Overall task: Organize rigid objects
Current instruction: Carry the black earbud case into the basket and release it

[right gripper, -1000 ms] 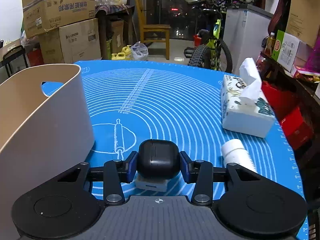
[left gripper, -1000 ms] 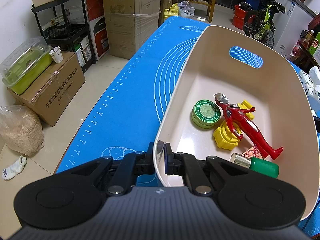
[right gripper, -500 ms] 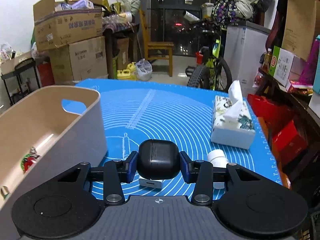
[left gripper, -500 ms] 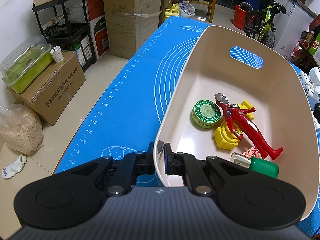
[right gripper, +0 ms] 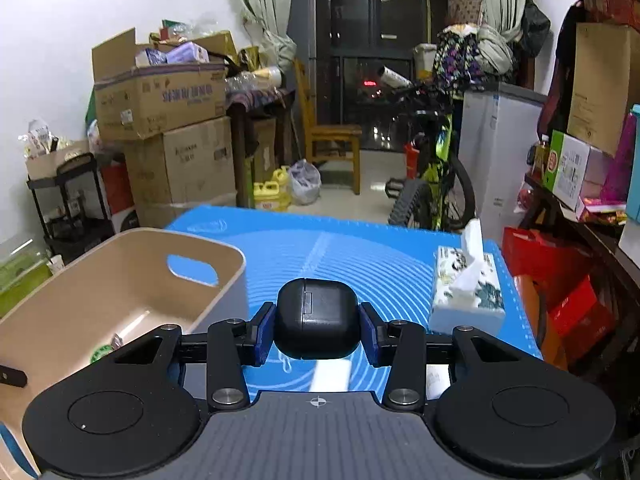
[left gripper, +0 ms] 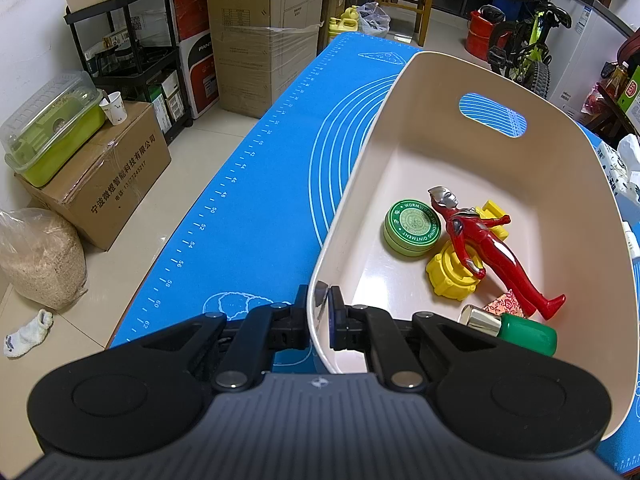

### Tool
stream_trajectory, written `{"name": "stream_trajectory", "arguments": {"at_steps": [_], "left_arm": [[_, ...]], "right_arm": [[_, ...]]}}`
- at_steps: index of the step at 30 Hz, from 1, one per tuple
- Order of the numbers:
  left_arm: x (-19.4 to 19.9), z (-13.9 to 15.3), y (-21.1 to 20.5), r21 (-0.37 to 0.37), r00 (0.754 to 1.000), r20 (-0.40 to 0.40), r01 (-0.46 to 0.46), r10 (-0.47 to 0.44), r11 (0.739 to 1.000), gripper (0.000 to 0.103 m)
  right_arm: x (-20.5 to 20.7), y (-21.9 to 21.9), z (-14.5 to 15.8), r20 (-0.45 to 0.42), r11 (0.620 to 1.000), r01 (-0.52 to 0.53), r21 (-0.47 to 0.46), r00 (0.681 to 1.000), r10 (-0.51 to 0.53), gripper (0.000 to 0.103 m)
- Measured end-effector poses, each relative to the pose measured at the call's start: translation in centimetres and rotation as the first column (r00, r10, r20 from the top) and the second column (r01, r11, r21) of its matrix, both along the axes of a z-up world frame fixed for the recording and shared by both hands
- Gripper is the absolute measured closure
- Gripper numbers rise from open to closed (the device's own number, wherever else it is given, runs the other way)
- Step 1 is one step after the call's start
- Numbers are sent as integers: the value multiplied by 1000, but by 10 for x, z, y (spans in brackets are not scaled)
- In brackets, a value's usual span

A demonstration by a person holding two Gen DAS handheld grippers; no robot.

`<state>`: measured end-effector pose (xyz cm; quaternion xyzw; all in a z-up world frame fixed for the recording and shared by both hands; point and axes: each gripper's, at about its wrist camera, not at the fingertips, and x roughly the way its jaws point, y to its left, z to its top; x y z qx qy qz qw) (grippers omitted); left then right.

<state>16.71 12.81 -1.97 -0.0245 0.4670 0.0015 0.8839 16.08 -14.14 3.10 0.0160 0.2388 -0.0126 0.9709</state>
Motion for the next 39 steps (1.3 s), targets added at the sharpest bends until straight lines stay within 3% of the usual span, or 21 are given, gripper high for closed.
{"name": "stream_trajectory", "arguments": {"at_steps": [7,12,22,28,36,39], "left_arm": [[0,0,0,0,1000,0,0,0,1000,93],[0,0,0,-1,1000,1,0,0,1000,93],[0,0,0,-1,1000,0,0,0,1000,93],[-1,0,0,-1,1000,0,-1,1,1000,93],[0,0,0,-1,1000,0,-1,1,1000,93],[-1,0,0,-1,1000,1,0,0,1000,93]], "right_arm": [[-1,29,15,44,997,-66,-31,997,68,54],[5,57,18,26,990,-137,-33,990,137,54],[20,123,-15,-143,962,-273,-26,953,266,54],[21,139,-32,-199,952,-300,-61,938,283,54],[28,139,-31,-221,955,-295,-30,934,281,53],[28,127,-27,-209,961,-276,29,938,276,52]]}}
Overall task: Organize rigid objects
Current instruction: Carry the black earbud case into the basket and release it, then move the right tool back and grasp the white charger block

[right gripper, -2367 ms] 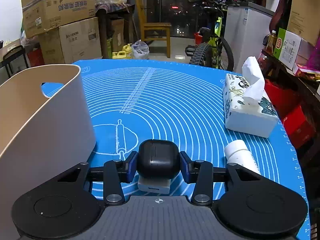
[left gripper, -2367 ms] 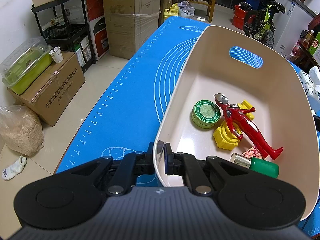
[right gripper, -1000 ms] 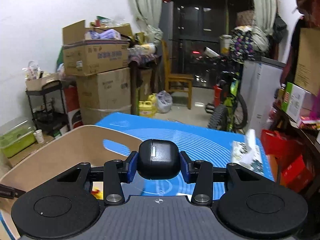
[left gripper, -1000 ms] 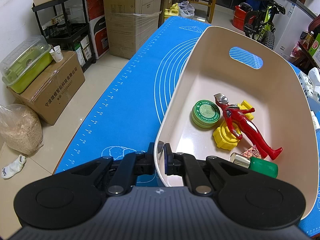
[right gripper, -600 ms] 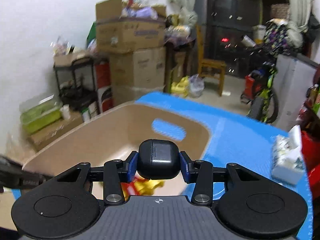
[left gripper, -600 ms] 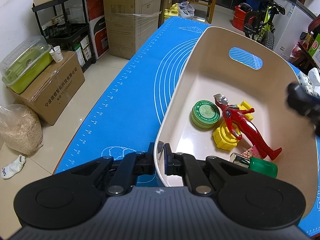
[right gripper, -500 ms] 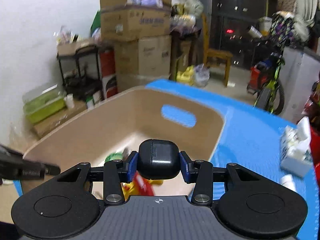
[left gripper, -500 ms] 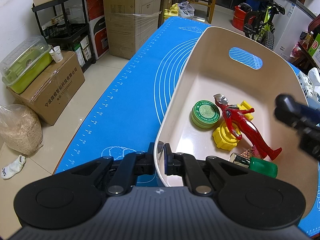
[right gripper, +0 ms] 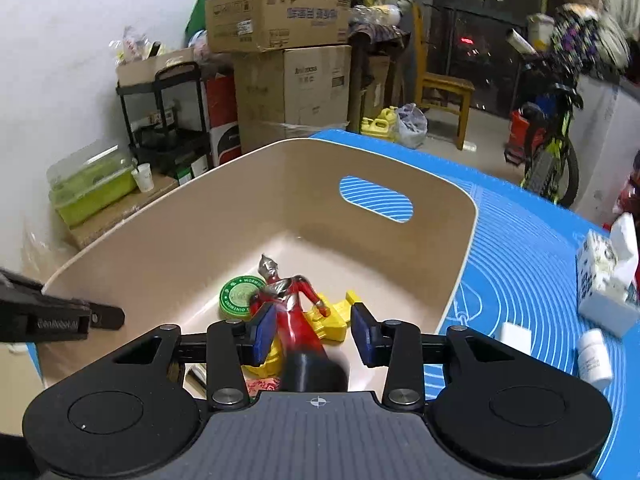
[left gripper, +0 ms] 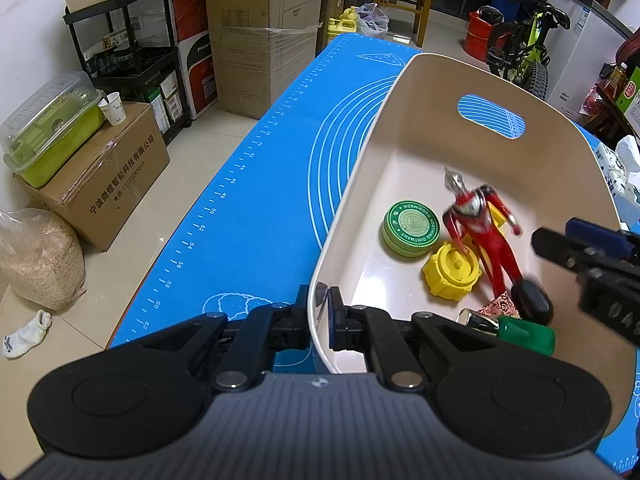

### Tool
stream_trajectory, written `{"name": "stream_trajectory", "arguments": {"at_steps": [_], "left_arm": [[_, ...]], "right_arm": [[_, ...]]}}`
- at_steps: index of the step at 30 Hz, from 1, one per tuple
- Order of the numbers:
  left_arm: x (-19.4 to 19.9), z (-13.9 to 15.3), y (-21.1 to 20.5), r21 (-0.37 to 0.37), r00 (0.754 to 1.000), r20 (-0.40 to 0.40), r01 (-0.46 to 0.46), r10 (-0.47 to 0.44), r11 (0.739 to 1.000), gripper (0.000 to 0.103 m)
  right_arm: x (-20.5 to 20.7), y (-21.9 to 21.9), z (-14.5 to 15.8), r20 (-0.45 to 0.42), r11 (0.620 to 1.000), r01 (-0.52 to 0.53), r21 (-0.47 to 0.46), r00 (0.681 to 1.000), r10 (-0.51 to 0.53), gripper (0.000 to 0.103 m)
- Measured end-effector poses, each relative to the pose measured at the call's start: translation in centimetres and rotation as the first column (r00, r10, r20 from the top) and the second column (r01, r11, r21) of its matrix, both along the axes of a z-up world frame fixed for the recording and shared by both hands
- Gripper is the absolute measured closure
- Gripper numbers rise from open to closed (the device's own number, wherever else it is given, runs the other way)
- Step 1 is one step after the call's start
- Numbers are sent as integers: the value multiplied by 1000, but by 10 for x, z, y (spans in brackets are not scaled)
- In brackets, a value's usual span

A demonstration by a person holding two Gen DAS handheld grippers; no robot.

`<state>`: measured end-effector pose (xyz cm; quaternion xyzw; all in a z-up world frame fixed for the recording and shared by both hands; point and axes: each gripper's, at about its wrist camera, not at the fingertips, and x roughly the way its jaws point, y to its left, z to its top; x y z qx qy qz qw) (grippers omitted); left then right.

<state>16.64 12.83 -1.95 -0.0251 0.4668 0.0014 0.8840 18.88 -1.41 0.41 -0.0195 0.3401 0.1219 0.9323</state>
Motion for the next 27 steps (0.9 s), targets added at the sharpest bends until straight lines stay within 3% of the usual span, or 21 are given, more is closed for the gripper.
{"name": "stream_trajectory", "arguments": {"at_steps": [6,9,14,20,27], "left_arm": [[0,1,-1,-2,1000,-1,-1,1,1000,93],[1,1,-1,-3,1000,-1,-2,2,1000,93],[0,1,-1,-3,1000,0,-2,2,1000,93],[1,1,-2,-3,1000,-1,-2,2,1000,93],[1,1,-1,-3,1000,-1,-2,2,1000,93]], "right_arm": [[-9,-23,19,64,998,38,57,997,-42,51],[-14,-42,29,107,996,57,74,992,-65,36],[-13,-79,32,123,988,148,54,980,-153,36],[-7,-118,15,116,971,238,24,964,-239,35],[5,-144,-24,37,954,299,22,953,-299,33]]}}
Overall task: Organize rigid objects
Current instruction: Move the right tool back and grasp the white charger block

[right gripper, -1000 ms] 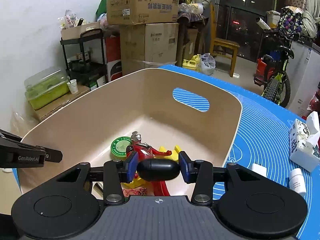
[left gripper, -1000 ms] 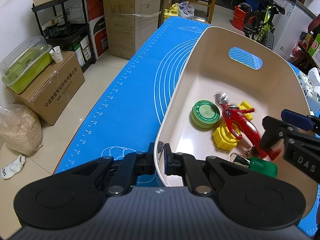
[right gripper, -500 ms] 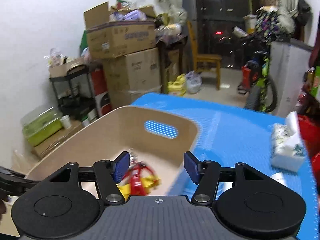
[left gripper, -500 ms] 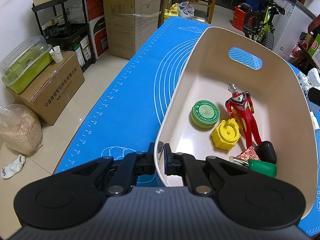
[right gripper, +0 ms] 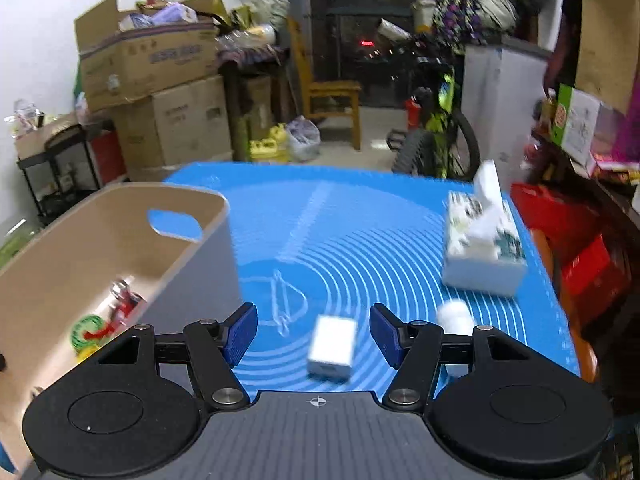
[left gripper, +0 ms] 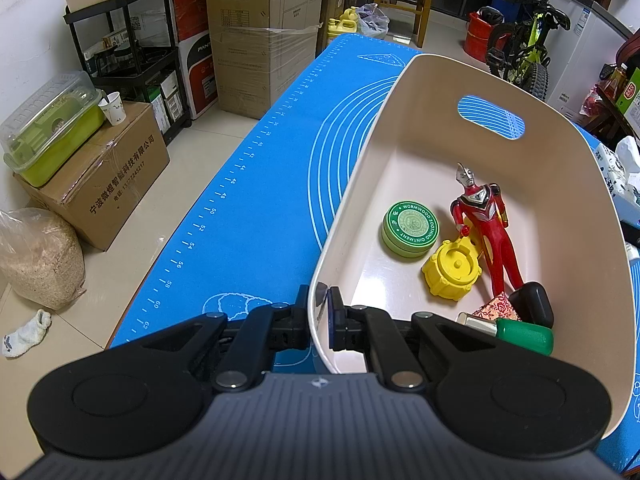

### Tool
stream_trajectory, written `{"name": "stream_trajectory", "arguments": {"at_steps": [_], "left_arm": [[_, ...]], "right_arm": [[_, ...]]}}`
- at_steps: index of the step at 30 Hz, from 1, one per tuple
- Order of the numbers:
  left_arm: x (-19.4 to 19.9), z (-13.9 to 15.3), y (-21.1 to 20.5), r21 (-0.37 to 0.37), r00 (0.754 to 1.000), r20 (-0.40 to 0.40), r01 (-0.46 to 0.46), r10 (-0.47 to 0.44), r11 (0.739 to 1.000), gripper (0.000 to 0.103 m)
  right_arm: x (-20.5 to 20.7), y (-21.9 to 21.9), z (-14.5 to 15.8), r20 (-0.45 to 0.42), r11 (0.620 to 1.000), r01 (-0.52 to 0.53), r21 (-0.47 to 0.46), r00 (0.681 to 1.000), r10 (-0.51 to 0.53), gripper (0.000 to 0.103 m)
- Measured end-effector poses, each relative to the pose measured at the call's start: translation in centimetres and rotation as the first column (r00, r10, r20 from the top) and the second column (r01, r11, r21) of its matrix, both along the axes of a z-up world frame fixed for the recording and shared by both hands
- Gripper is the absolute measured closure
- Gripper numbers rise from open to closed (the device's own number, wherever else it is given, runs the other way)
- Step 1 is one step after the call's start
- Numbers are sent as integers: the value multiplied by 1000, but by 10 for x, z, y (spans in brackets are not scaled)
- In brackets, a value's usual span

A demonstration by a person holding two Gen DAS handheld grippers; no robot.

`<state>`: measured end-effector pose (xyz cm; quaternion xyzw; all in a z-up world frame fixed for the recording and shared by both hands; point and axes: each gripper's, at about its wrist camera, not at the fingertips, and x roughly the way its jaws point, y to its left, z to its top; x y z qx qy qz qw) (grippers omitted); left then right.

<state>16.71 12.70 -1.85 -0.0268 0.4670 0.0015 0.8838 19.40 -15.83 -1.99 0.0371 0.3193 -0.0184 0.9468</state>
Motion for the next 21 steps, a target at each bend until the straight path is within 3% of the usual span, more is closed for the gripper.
{"name": "stream_trajectory", "arguments": {"at_steps": [9,21], "left_arm": [[0,0,-1,1,1000,0,0,0,1000,93],[0,2,-1,-1,1000,0,0,0,1000,93]], "right_arm": [[18,4,-38,-84,1000,-15,-26,996,13,29],[39,1,-63,-114,999,38,-25,993,-41,28]]}}
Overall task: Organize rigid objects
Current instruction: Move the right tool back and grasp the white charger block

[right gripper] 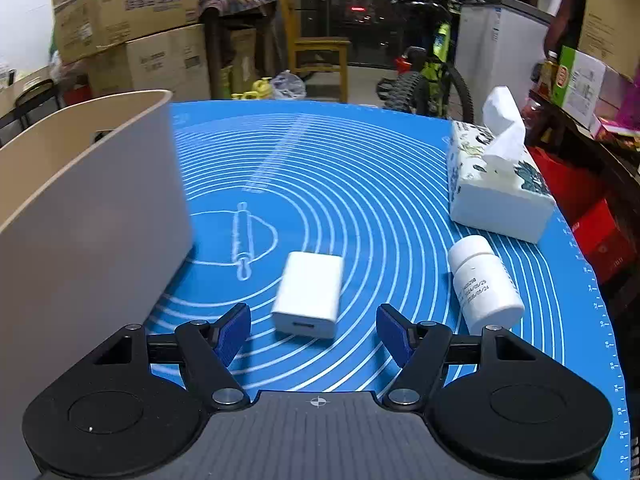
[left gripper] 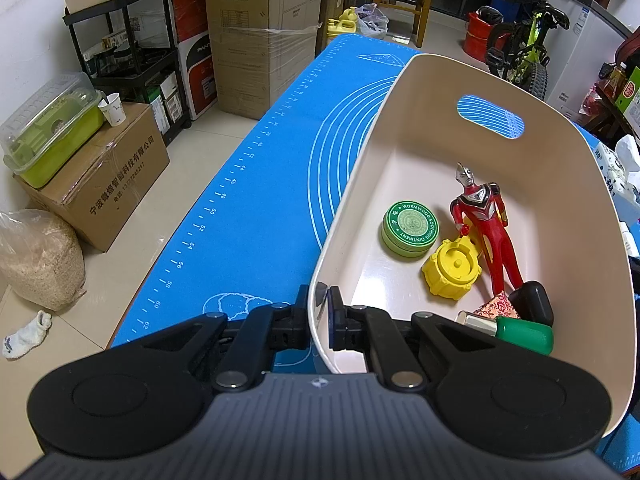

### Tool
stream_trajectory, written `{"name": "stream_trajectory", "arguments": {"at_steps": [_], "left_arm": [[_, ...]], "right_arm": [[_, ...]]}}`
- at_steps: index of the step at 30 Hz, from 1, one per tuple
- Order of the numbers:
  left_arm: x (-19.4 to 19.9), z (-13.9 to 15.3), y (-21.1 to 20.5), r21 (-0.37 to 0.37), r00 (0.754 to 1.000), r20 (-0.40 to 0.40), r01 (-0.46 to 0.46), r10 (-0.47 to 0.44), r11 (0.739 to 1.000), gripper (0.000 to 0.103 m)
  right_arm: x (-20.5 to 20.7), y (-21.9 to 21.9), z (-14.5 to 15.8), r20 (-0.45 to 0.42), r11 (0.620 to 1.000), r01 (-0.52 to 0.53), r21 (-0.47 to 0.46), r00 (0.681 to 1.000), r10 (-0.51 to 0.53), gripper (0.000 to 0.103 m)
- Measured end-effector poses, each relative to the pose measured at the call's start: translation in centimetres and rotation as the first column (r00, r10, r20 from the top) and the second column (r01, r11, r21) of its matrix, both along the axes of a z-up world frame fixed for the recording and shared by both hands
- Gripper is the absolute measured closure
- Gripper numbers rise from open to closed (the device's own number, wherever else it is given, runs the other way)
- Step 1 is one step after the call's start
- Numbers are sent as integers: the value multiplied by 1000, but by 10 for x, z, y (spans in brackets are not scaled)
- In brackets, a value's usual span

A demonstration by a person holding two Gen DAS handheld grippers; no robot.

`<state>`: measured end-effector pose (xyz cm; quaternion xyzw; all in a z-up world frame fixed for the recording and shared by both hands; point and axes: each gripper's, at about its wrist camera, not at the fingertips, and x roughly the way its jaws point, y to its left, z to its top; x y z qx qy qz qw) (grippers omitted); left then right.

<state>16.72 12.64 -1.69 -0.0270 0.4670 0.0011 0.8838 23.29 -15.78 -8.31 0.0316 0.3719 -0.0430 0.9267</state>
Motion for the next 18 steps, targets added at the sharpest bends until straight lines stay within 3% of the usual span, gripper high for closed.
{"name": "stream_trajectory", "arguments": {"at_steps": [3,6,9,11,18], "left_arm": [[0,0,0,0,1000,0,0,0,1000,93],[0,1,-1,0,1000,0,0,0,1000,93],[0,1,-1,0,1000,0,0,0,1000,93],[0,1,-1,0,1000,0,1,-1,1000,93],[0,1,-1,0,1000,0,1,-1,1000,93]], "right_arm": [[9,0,-4,-17,1000,14,11,1000,-13,29],[11,10,-6,-12,999,5,-42,1000,-6,33],[9,18,-4,-9,998,-29,-50,1000,28,52],[10,20,-2,-16,998,-39,-41,999,38,60],[-6,18,2,3,998,-17,-58,1000,17,61]]}}
